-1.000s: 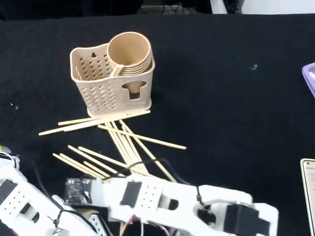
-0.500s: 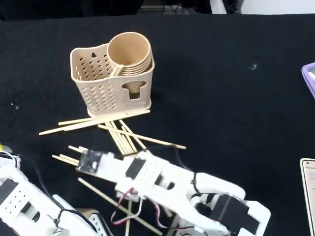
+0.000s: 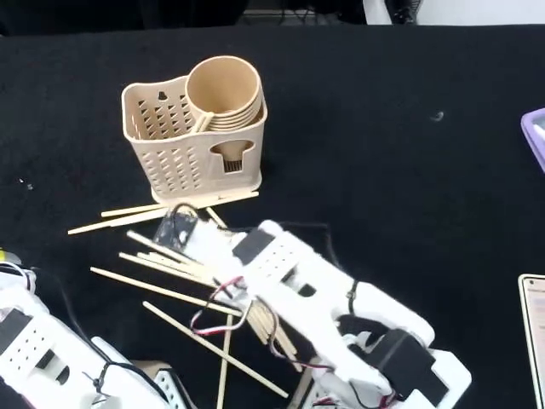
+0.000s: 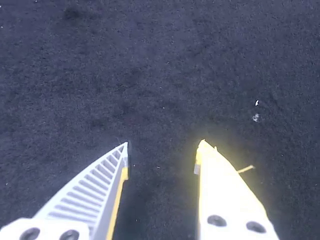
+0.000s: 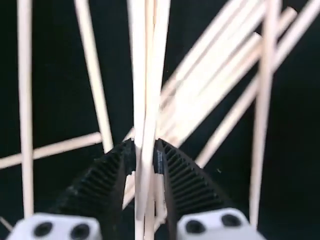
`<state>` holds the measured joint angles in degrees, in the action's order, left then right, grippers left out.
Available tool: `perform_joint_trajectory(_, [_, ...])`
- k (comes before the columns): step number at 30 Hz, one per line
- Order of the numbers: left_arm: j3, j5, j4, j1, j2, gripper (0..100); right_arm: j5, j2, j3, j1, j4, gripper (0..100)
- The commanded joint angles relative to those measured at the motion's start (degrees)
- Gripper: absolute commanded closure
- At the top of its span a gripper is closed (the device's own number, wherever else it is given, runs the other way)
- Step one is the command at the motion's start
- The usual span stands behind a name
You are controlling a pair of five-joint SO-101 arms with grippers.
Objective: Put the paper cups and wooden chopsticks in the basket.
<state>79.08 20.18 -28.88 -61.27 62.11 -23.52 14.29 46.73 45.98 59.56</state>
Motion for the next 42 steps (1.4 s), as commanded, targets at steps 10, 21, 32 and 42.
perform_joint_trajectory(10, [-3.6,0.5,0.2,0.5,0.4,78,-0.2,31.4,-5.1,-3.4,10.8,98.8])
perform_joint_trajectory(21, [-3.4,0.4,0.1,0.5,0.4,78,-4.0,35.0,5.7,-12.7,9.0,98.8])
perform_joint_trajectory(32, [-3.0,0.2,-0.2,3.3,0.4,78,-5.0,35.0,-12.7,-20.9,27.3,98.8])
perform_joint_trajectory(42, [-1.4,-1.7,0.0,6.5,0.4,78,-4.3,35.0,-29.7,-21.7,28.7,98.8])
